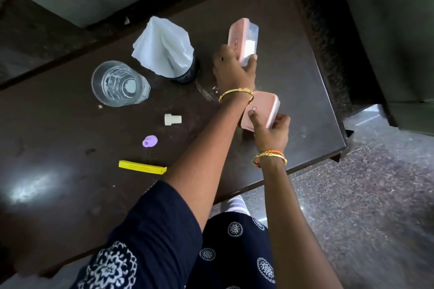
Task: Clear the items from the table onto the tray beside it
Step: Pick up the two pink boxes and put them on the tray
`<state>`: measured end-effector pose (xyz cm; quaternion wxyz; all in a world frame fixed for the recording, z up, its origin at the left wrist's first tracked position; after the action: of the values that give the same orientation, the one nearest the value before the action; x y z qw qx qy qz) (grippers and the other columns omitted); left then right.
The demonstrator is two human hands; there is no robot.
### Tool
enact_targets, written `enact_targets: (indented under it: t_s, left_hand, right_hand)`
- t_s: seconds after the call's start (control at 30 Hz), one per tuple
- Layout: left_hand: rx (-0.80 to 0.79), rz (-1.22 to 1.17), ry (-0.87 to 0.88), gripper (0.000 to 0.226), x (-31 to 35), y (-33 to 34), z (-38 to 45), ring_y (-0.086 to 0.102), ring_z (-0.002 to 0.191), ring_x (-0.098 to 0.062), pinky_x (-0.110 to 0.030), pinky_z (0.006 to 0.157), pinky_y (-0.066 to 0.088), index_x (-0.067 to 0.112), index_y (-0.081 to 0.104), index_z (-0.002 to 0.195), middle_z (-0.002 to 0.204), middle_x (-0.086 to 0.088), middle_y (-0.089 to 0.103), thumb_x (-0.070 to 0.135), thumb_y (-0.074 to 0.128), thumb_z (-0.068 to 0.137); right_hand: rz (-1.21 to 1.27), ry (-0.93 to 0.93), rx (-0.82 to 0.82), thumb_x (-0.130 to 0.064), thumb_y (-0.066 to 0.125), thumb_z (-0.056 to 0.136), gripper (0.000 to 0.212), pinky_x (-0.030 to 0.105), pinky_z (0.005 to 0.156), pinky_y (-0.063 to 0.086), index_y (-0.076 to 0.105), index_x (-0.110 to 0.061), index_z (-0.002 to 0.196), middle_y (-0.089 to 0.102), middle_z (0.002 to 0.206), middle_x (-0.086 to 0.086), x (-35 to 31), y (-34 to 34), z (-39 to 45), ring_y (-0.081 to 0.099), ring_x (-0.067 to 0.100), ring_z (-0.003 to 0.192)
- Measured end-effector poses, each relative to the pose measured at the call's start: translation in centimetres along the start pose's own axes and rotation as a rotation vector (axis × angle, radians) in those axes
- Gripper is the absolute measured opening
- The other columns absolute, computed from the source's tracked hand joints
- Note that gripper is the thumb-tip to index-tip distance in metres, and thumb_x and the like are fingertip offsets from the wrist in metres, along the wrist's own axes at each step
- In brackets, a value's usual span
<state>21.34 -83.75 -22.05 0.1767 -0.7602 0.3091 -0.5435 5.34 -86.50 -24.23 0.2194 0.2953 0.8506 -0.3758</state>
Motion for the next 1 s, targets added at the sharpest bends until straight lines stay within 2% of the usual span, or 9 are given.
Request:
enact_targets:
  t_s: [0.1, 0.17, 0.33, 0.47, 0.53, 0.67, 0.8, 0.93, 1.0]
  left_hand:
    - [-0.081, 0.003, 0.005, 0.018, -0.1, 0.1, 0.0, 0.051, 0.102, -0.035, -0.035, 0.088, 0.040, 0.009, 0.051, 0.078, 0.105, -0.021, 0.059, 0.017, 0.067, 0.075]
    - [-0.126, 0.052, -0.003, 0.022, -0.3, -0.1, 0.0, 0.052, 0.100, -0.033, -0.032, 0.085, 0.040, 0.015, 0.047, 0.072, 0.103, -0.016, 0.061, 0.017, 0.068, 0.069]
    - [-0.185, 0.147, -0.018, 0.062, -2.6, -2.7, -3.2, 0.048, 0.107, -0.034, -0.036, 0.093, 0.039, 0.009, 0.045, 0.109, 0.116, -0.013, 0.051, 0.023, 0.076, 0.057]
    - [-0.230, 0.110, -0.149, 0.079, -7.3, -7.1, -8.6, 0.045, 0.111, -0.034, -0.035, 0.099, 0.038, 0.007, 0.039, 0.120, 0.124, -0.014, 0.040, 0.026, 0.079, 0.055]
    - [-0.297, 0.119, -0.260, 0.074, -10.6, -9.5, -11.2, 0.048, 0.109, -0.037, -0.035, 0.099, 0.042, 0.005, 0.042, 0.118, 0.123, -0.015, 0.038, 0.029, 0.079, 0.058]
    - [-0.425, -0.029, -0.414, 0.068, -17.0, -14.9, -15.1, 0.056, 0.100, -0.027, -0.030, 0.081, 0.049, 0.011, 0.041, 0.109, 0.114, -0.009, 0.051, 0.022, 0.082, 0.056]
    - [-0.444, -0.272, -0.602, 0.071, -22.9, -20.6, -18.3, 0.059, 0.068, -0.004, -0.024, 0.056, 0.046, 0.021, 0.033, 0.099, 0.079, 0.013, 0.059, 0.035, 0.085, 0.053]
    - [-0.307, -0.393, -0.668, 0.078, -28.2, -25.9, -20.4, 0.065, 0.084, -0.011, -0.033, 0.073, 0.055, 0.014, 0.042, 0.110, 0.093, 0.004, 0.066, 0.050, 0.080, 0.052]
    - [-0.214, -0.578, -0.751, 0.060, -30.8, -28.5, -21.0, 0.065, 0.087, -0.018, -0.035, 0.067, 0.057, 0.017, 0.049, 0.109, 0.103, -0.006, 0.065, 0.052, 0.073, 0.067]
  right_hand:
    - [0.105, 0.043, 0.002, -0.032, 0.081, 0.069, 0.048, 0.049, 0.079, 0.056, 0.044, -0.014, 0.095, 0.061, 0.100, 0.009, 0.3, -0.5, 0.4, 0.064, 0.029, 0.092]
    - [0.189, 0.057, 0.022, -0.027, 0.081, 0.070, 0.046, 0.045, 0.071, 0.058, 0.044, -0.012, 0.092, 0.061, 0.094, 0.008, 0.3, -0.8, 0.4, 0.064, 0.026, 0.086]
    - [0.403, 0.068, -0.051, -0.010, 0.075, 0.076, 0.033, 0.023, 0.046, 0.055, 0.043, -0.017, 0.079, 0.060, 0.081, 0.002, 0.2, -0.5, -1.0, 0.061, 0.012, 0.070]
    - [0.540, 0.165, -0.409, -0.004, 0.060, 0.083, 0.016, 0.026, 0.054, 0.056, 0.054, -0.012, 0.095, 0.062, 0.083, 0.005, 1.4, 0.7, -4.5, 0.063, 0.016, 0.073]
    - [0.563, 0.214, -0.669, -0.007, 0.057, 0.081, 0.029, 0.027, 0.062, 0.057, 0.056, -0.012, 0.109, 0.067, 0.089, 0.003, 2.5, 1.0, -7.0, 0.064, 0.017, 0.081]
    - [0.430, 0.307, -0.945, -0.009, 0.054, 0.078, 0.051, 0.029, 0.072, 0.058, 0.046, -0.007, 0.129, 0.065, 0.103, 0.007, 5.2, 1.7, -12.1, 0.065, 0.019, 0.090]
    - [0.230, 0.329, -1.123, -0.008, 0.053, 0.082, 0.053, 0.032, 0.079, 0.058, 0.042, -0.003, 0.133, 0.066, 0.107, 0.008, 6.4, 5.4, -17.8, 0.066, 0.020, 0.093]
    - [0.015, 0.313, -1.253, -0.010, 0.047, 0.084, 0.052, 0.033, 0.082, 0.056, 0.042, -0.001, 0.135, 0.063, 0.110, 0.012, 6.7, 11.0, -23.0, 0.064, 0.021, 0.094]
    - [-0.088, 0.292, -1.327, -0.010, 0.050, 0.081, 0.048, 0.032, 0.081, 0.056, 0.047, -0.001, 0.129, 0.068, 0.102, 0.007, 6.9, 14.0, -26.1, 0.065, 0.020, 0.092]
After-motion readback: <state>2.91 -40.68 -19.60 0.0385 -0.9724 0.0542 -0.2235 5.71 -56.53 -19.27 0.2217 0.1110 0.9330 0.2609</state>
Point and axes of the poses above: each hand's wrist, its own z-axis towards the middle knuckle, its own y-axis out of the palm, x = y × z, the point moved 4 cm from there along z, towards the middle knuckle
